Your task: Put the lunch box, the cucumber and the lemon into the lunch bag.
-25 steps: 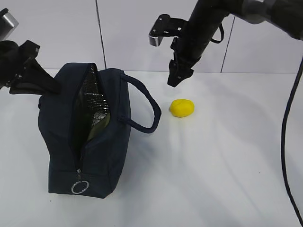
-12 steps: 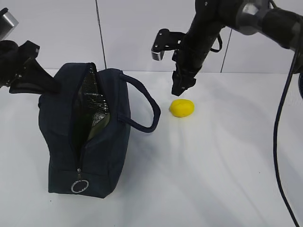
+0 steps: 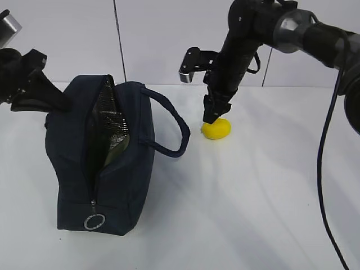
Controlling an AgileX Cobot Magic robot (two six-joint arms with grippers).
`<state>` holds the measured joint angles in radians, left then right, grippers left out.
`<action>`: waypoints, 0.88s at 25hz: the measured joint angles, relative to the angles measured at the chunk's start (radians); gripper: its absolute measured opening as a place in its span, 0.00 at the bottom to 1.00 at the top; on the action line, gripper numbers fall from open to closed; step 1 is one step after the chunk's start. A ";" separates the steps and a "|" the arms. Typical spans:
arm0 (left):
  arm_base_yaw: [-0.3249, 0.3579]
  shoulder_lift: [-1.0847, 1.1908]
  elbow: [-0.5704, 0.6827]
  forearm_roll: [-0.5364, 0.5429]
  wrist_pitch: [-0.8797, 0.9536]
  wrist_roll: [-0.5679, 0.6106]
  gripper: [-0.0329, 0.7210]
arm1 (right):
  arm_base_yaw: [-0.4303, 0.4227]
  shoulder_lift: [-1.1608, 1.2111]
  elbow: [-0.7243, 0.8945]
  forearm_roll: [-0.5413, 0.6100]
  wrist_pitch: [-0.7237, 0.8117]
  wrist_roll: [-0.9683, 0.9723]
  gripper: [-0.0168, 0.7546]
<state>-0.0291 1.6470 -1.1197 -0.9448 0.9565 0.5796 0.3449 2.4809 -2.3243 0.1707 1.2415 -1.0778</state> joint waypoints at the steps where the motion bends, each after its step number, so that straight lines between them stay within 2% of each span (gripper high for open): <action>1: 0.000 0.000 0.000 0.000 0.000 0.000 0.06 | 0.000 0.000 0.000 0.002 0.000 0.007 0.60; 22: 0.000 0.000 0.000 0.008 -0.005 0.000 0.06 | -0.021 0.048 0.028 0.007 -0.006 0.076 0.60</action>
<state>-0.0291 1.6470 -1.1197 -0.9370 0.9518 0.5796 0.3236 2.5287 -2.2962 0.1772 1.2351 -1.0020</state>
